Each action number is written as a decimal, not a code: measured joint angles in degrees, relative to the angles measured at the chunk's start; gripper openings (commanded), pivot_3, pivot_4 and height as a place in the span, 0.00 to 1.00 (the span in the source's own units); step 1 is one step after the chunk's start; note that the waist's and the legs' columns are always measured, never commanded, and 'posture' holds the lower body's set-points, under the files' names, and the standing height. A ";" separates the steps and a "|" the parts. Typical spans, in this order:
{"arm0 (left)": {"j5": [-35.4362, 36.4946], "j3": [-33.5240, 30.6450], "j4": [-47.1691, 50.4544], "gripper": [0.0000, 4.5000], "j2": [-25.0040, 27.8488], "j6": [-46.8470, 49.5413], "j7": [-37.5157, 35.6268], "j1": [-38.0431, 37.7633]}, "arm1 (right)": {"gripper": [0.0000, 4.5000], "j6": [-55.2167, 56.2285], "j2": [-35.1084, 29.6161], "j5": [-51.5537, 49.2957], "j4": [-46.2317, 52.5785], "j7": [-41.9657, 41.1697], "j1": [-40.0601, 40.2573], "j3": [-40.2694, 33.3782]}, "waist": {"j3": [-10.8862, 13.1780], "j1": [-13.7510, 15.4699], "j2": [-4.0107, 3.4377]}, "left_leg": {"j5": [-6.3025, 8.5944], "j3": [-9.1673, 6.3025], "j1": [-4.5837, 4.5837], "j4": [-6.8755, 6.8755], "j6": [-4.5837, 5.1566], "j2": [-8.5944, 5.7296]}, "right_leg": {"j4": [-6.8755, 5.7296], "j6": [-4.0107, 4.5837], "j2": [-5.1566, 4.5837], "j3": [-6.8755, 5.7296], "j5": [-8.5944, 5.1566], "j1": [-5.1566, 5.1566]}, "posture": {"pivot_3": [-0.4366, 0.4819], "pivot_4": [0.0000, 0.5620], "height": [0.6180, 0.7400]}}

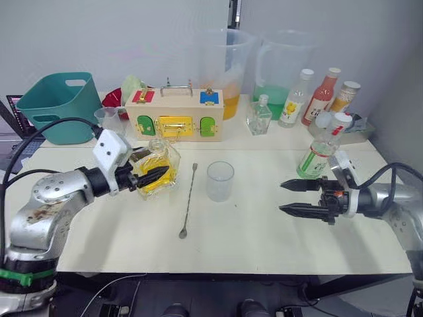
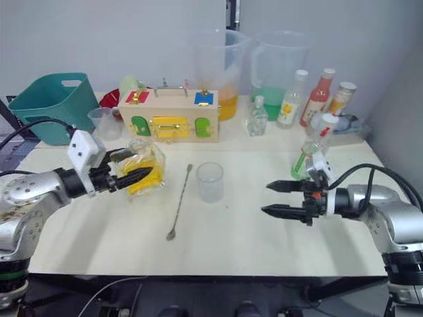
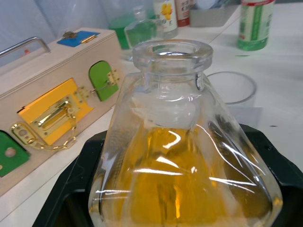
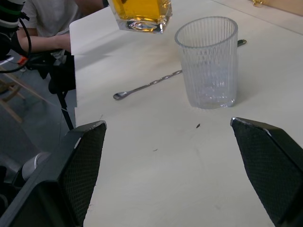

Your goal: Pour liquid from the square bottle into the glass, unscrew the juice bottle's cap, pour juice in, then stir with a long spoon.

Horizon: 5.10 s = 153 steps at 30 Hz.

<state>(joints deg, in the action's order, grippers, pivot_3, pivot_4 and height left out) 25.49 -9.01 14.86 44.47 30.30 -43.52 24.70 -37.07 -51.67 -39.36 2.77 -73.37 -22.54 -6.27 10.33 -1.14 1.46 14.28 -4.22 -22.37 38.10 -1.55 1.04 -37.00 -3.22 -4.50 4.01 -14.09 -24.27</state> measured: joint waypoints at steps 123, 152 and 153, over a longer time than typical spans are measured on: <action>-21.93 -2.32 -33.52 0.63 -22.75 -8.20 28.53 21.89 | 0.99 -6.41 0.58 -6.26 12.03 14.81 0.65 -4.17 | 0.13 -0.12 0.23 | 0.04 -0.15 -0.35 0.76 0.07 -0.21 | -0.32 -0.22 -0.17 -0.07 0.13 -0.09 | 0.48 0.27 0.92; -8.62 -7.84 -26.25 0.99 -21.35 -14.47 20.21 12.18 | 1.00 -5.84 1.32 -4.37 9.01 11.28 -2.41 -2.01 | 0.12 0.41 0.34 | 0.03 -0.22 -0.38 0.82 0.05 -0.25 | -0.19 -0.30 -0.23 -0.16 0.24 0.00 | 0.48 0.27 0.92; -7.96 -8.10 -25.74 0.99 -21.29 -14.97 19.94 12.18 | 1.00 -5.77 1.32 -4.10 8.54 11.03 -2.76 -2.01 | 0.12 0.41 0.34 | 0.03 -0.21 -0.38 0.82 0.05 -0.25 | -0.19 -0.30 -0.23 -0.16 0.24 -0.01 | 0.48 0.27 0.92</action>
<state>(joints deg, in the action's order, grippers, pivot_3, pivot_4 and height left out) 17.53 -17.11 -10.88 23.18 15.33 -23.58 36.88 -42.84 -50.35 -43.46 11.32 -62.33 -25.30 -8.28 10.44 -0.74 1.79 14.32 -4.43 -22.75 38.92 -1.50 0.79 -37.19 -3.52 -4.73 3.85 -13.85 -24.27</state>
